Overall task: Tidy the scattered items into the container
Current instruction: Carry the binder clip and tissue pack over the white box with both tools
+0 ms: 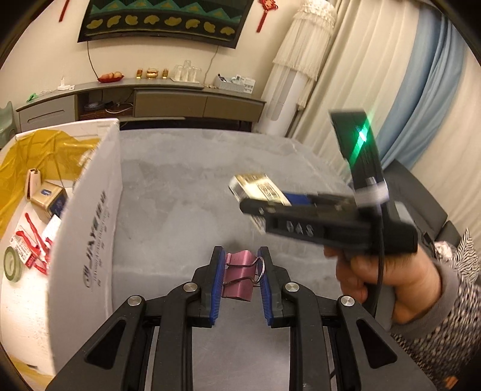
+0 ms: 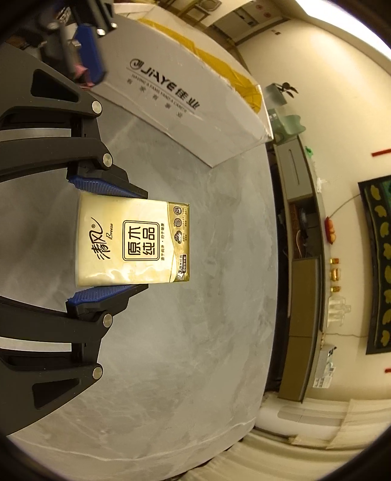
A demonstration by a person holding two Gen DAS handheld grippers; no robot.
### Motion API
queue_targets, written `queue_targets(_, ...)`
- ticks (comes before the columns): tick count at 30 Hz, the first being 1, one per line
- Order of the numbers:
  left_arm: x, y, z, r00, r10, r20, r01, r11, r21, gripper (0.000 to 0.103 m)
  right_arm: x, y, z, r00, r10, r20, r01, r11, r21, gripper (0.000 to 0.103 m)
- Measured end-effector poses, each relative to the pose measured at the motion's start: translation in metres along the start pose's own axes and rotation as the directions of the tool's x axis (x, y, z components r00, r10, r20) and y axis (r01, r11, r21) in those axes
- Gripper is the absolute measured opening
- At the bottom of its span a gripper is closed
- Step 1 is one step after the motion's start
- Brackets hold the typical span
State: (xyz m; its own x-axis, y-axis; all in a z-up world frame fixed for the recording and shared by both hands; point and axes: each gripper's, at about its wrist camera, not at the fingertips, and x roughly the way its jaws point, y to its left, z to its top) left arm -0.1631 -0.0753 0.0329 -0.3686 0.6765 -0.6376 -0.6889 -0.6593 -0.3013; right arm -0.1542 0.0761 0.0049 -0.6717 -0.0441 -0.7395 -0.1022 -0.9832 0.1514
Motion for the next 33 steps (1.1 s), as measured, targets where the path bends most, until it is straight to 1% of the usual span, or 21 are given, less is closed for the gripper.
queue_targets(7, -0.007, 0.008, 0.007, 1.0, 0.004, 0.03, -0.004, 1.0, -0.014, 0.023, -0.021, 0.001, -0.025, 1.0, -0.013, 0.013, 0.013, 0.998, 0.06, 0.054)
queue_targets(12, -0.019, 0.008, 0.011, 0.998, -0.001, 0.059, 0.002, 1.0, -0.012, 0.023, -0.038, 0.007, -0.033, 0.999, -0.027, 0.025, 0.025, 0.998, 0.064, 0.054)
queue_targets(17, -0.033, 0.008, 0.014, 0.996, -0.01, 0.091, 0.012, 1.0, -0.015, 0.023, -0.058, 0.017, -0.036, 0.998, -0.035, 0.048, 0.033, 0.998, 0.05, 0.054)
queue_targets(25, -0.057, 0.011, 0.019, 0.99, -0.023, 0.141, 0.027, 0.999, -0.027, 0.023, -0.086, 0.04, -0.032, 0.996, -0.026, 0.085, 0.025, 1.0, 0.02, 0.054)
queue_targets(33, -0.089, 0.023, 0.026, 0.976, -0.033, 0.214, 0.046, 0.997, -0.056, 0.023, -0.111, 0.075, -0.024, 0.992, -0.001, 0.128, 0.005, 0.999, -0.037, 0.054)
